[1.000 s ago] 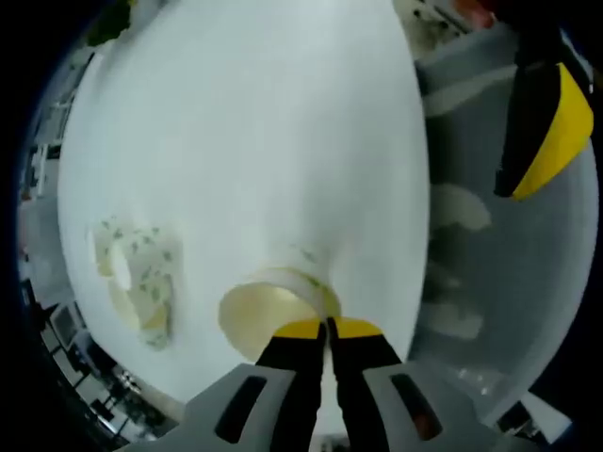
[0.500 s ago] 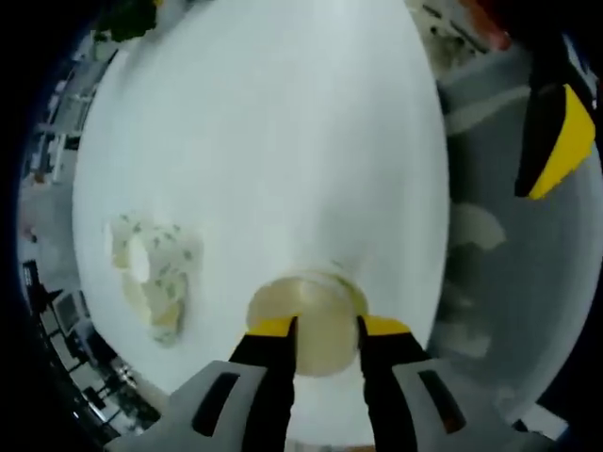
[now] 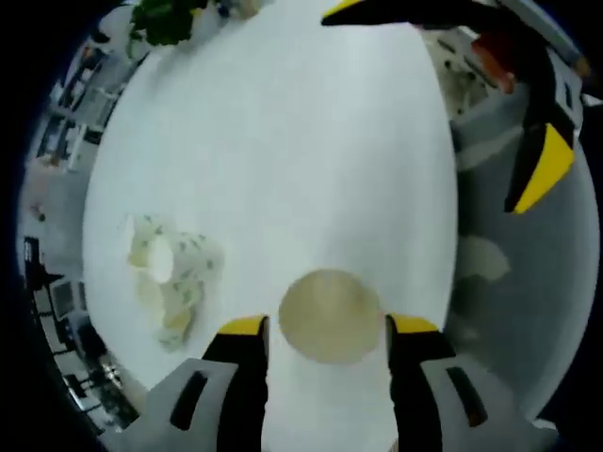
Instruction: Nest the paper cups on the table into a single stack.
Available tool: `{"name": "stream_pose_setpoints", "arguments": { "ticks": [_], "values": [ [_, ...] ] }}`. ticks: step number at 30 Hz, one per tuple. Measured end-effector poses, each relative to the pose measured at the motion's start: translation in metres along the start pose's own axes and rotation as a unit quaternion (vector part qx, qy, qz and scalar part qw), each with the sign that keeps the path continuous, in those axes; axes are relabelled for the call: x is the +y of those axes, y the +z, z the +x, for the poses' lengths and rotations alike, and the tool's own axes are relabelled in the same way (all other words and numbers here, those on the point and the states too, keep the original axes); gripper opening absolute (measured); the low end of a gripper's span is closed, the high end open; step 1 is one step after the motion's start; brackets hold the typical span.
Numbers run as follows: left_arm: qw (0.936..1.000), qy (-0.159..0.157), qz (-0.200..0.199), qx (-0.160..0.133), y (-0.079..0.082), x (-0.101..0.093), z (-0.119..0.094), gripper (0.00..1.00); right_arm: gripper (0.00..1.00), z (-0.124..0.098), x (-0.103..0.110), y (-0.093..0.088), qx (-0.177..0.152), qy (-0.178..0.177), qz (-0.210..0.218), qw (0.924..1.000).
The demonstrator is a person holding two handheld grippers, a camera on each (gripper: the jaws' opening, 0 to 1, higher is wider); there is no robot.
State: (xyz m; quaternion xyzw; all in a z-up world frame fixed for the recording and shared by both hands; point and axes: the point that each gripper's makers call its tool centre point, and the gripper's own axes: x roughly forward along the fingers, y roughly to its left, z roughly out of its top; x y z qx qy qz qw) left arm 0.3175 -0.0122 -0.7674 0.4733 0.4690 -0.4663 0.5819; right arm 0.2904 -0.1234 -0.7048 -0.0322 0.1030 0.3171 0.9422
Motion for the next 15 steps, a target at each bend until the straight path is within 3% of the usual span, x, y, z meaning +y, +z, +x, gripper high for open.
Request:
{"name": "stream_pose_setpoints", "arguments": {
  "ticks": [3, 8, 11, 15],
  "values": [
    [0.9995, -0.012, -0.019, -0.024, 0.002, -0.003, -0.002, 0.68, 0.87, 0.000, 0.000, 0.001, -0.002, -0.001, 0.000, 1.0000],
    [0.9963, 0.004, -0.045, -0.073, 0.000, 0.009, -0.009, 0.80, 0.88, 0.002, 0.001, 0.002, 0.000, 0.001, -0.004, 1.0000],
    [0.9903, 0.025, -0.073, -0.115, -0.001, 0.020, -0.017, 0.86, 0.89, 0.003, 0.003, 0.002, 0.003, 0.006, -0.008, 0.9999],
    [0.9774, 0.030, -0.114, -0.176, -0.005, 0.027, -0.030, 0.91, 0.91, 0.004, 0.002, 0.002, 0.006, 0.007, -0.006, 0.9999]
  ]
}}
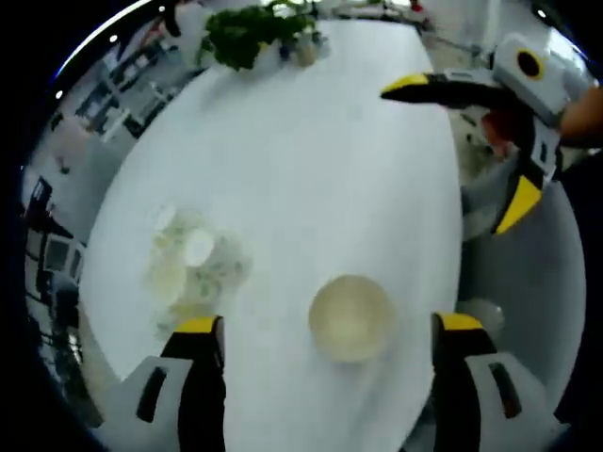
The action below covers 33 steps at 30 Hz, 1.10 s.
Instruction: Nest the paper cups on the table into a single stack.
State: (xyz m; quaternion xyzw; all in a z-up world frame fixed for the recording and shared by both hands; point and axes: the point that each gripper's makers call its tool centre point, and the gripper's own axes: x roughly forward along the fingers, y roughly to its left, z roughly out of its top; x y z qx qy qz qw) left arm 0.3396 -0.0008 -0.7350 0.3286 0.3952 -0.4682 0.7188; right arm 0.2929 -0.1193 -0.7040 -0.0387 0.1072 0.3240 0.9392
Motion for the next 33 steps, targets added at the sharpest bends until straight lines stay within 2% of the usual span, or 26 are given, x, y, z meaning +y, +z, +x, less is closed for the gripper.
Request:
{"name": "stream_pose_setpoints", "arguments": {
  "ticks": [5, 7, 9, 10, 12, 13, 16, 17, 20, 23, 24, 25, 27, 28, 33],
  "values": [
    [0.9961, 0.021, -0.034, -0.079, 0.003, 0.008, -0.016, 0.94, 0.98, 0.001, -0.009, 0.000, 0.006, 0.000, -0.009, 0.9999],
    [0.9928, 0.027, -0.052, -0.104, -0.001, 0.010, -0.022, 0.94, 1.00, 0.000, -0.015, 0.000, 0.010, 0.001, -0.004, 0.9999],
    [0.9866, 0.042, -0.075, -0.139, -0.004, 0.013, -0.029, 0.95, 1.00, -0.001, -0.021, -0.001, 0.011, -0.002, -0.007, 0.9999],
    [0.9851, 0.045, -0.079, -0.146, -0.004, 0.014, -0.030, 0.96, 1.00, -0.001, -0.023, -0.002, 0.012, -0.003, -0.006, 0.9999],
    [0.9748, 0.079, -0.103, -0.181, -0.013, 0.023, -0.038, 0.98, 1.00, -0.001, -0.028, -0.006, 0.019, -0.007, -0.003, 0.9998],
    [0.9722, 0.083, -0.111, -0.189, -0.017, 0.024, -0.040, 0.98, 1.00, -0.001, -0.030, -0.008, 0.022, -0.008, -0.004, 0.9997],
    [0.9537, 0.100, -0.161, -0.233, -0.031, 0.028, -0.053, 0.99, 1.00, -0.001, -0.031, -0.009, 0.025, -0.007, -0.004, 0.9997],
    [0.9513, 0.102, -0.168, -0.237, -0.037, 0.027, -0.055, 0.99, 1.00, -0.001, -0.031, -0.009, 0.025, -0.007, -0.005, 0.9997],
    [0.9451, 0.121, -0.160, -0.258, -0.049, 0.026, -0.066, 0.99, 1.00, -0.001, -0.032, -0.010, 0.026, -0.007, -0.003, 0.9996],
    [0.9290, 0.121, -0.167, -0.307, -0.052, 0.016, -0.080, 0.99, 1.00, -0.001, -0.033, -0.008, 0.023, -0.010, 0.013, 0.9996],
    [0.9263, 0.125, -0.167, -0.314, -0.055, 0.015, -0.082, 0.99, 1.00, -0.001, -0.033, -0.006, 0.019, -0.012, 0.018, 0.9996],
    [0.9209, 0.141, -0.169, -0.322, -0.060, 0.016, -0.086, 0.99, 1.00, -0.002, -0.033, -0.006, 0.018, -0.013, 0.019, 0.9996],
    [0.9153, 0.144, -0.183, -0.329, -0.067, 0.013, -0.087, 0.99, 1.00, -0.001, -0.033, -0.004, 0.015, -0.014, 0.023, 0.9995],
    [0.9088, 0.146, -0.199, -0.336, -0.071, 0.013, -0.089, 0.99, 1.00, -0.002, -0.032, -0.002, 0.013, -0.014, 0.028, 0.9994],
    [0.9022, 0.148, -0.226, -0.337, -0.088, 0.009, -0.085, 0.99, 1.00, -0.002, -0.029, 0.000, 0.009, -0.012, 0.019, 0.9997]
  ]
}}
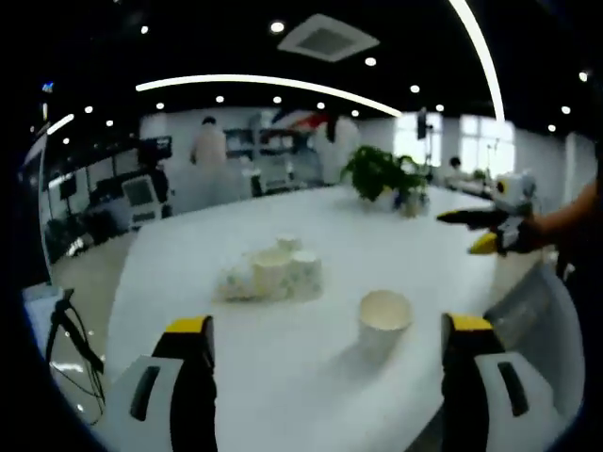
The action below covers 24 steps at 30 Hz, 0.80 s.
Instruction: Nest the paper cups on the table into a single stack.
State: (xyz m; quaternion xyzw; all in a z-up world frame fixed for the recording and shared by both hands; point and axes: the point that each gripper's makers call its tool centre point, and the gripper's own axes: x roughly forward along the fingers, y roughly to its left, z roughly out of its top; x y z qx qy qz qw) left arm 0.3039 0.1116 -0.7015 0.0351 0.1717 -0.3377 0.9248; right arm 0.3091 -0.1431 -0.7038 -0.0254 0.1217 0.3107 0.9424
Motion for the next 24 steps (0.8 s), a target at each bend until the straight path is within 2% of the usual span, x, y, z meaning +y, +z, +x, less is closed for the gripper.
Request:
{"name": "stream_pose_setpoints", "arguments": {
  "ticks": [3, 9, 13, 14, 16, 24],
  "values": [
    [0.9999, 0.010, 0.001, -0.004, -0.004, 0.000, -0.003, 0.99, 1.00, -0.001, 0.000, -0.002, 0.002, 0.000, -0.009, 1.0000],
    [0.9995, 0.020, 0.001, -0.023, -0.003, -0.005, -0.006, 0.99, 1.00, -0.002, -0.001, -0.005, 0.000, 0.001, -0.008, 1.0000],
    [0.9979, 0.027, 0.000, -0.059, -0.002, -0.012, -0.009, 0.99, 1.00, -0.003, -0.001, -0.005, -0.001, 0.002, -0.007, 1.0000],
    [0.9975, 0.029, -0.011, -0.063, -0.003, -0.012, -0.009, 0.99, 1.00, -0.003, -0.001, -0.005, 0.000, 0.002, -0.007, 1.0000],
    [0.9972, 0.029, -0.037, -0.059, -0.008, -0.013, -0.008, 0.99, 1.00, -0.004, -0.001, -0.005, -0.001, 0.001, -0.005, 1.0000],
    [0.9976, 0.025, -0.022, -0.060, -0.010, -0.020, -0.007, 0.99, 1.00, -0.006, -0.001, -0.008, 0.003, 0.003, -0.006, 1.0000]
  ]
}}
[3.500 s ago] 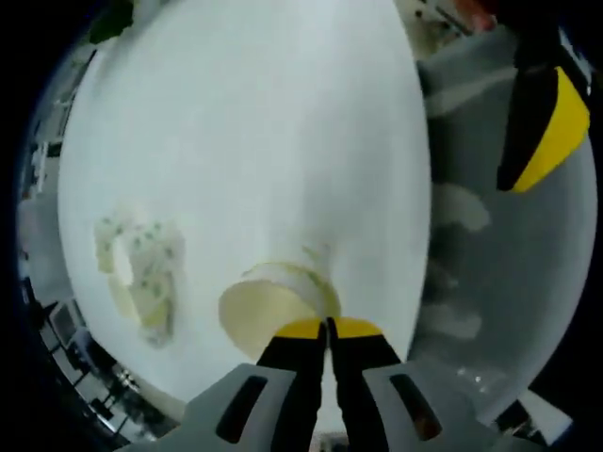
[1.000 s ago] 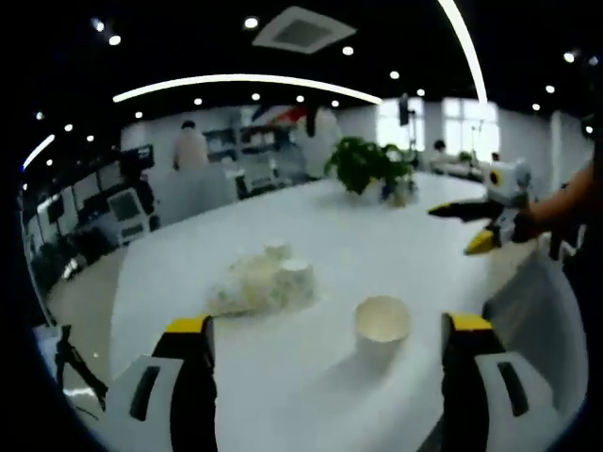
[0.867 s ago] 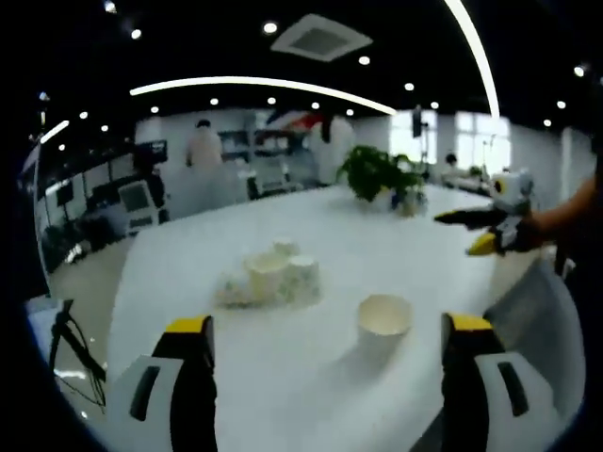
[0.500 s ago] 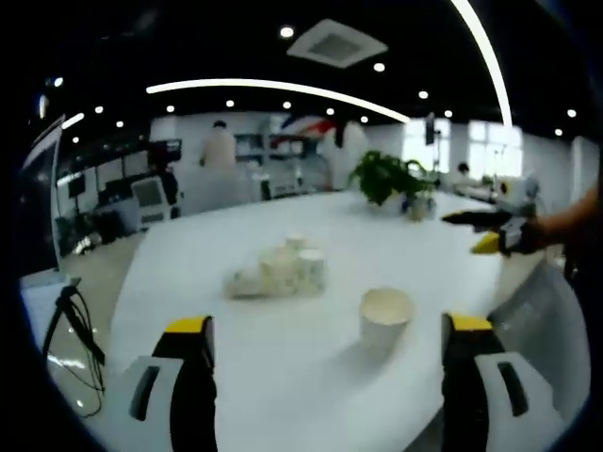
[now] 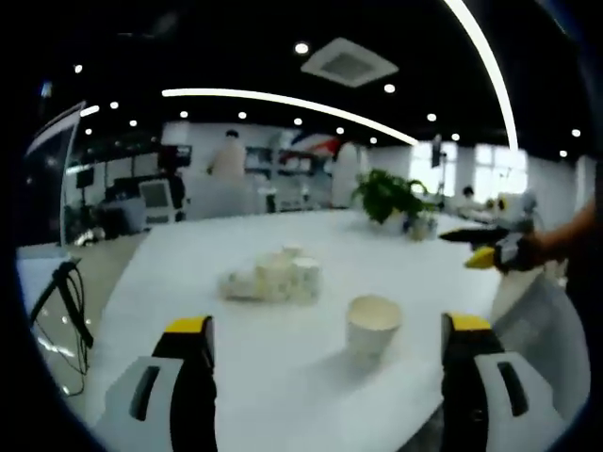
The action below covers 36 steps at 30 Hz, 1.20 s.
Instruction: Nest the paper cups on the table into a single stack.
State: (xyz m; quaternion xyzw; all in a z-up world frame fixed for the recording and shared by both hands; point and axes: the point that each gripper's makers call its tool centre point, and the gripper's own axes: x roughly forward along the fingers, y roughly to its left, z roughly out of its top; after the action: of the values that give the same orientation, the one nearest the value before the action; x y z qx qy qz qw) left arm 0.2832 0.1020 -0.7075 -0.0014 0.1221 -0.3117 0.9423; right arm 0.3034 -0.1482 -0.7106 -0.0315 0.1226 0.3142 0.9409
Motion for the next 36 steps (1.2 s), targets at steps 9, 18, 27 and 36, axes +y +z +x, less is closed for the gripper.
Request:
{"name": "stream_pose_setpoints", "arguments": {
  "ticks": [9, 18, 27, 36],
  "values": [
    [0.9997, 0.000, -0.024, 0.008, -0.013, 0.001, -0.003, 0.99, 1.00, 0.007, 0.000, 0.000, 0.000, 0.005, -0.004, 1.0000],
    [0.9998, -0.010, -0.013, 0.010, -0.014, -0.007, 0.003, 0.99, 1.00, 0.025, -0.005, 0.002, 0.004, 0.017, -0.020, 0.9996],
    [0.9996, -0.016, -0.011, 0.021, -0.018, -0.011, 0.004, 0.99, 1.00, 0.047, -0.015, 0.008, 0.005, 0.026, -0.027, 0.9993],
    [0.9993, -0.023, -0.004, 0.029, -0.018, -0.019, 0.004, 0.99, 0.99, 0.074, -0.020, 0.013, 0.008, 0.036, -0.030, 0.9989]
  ]
}}
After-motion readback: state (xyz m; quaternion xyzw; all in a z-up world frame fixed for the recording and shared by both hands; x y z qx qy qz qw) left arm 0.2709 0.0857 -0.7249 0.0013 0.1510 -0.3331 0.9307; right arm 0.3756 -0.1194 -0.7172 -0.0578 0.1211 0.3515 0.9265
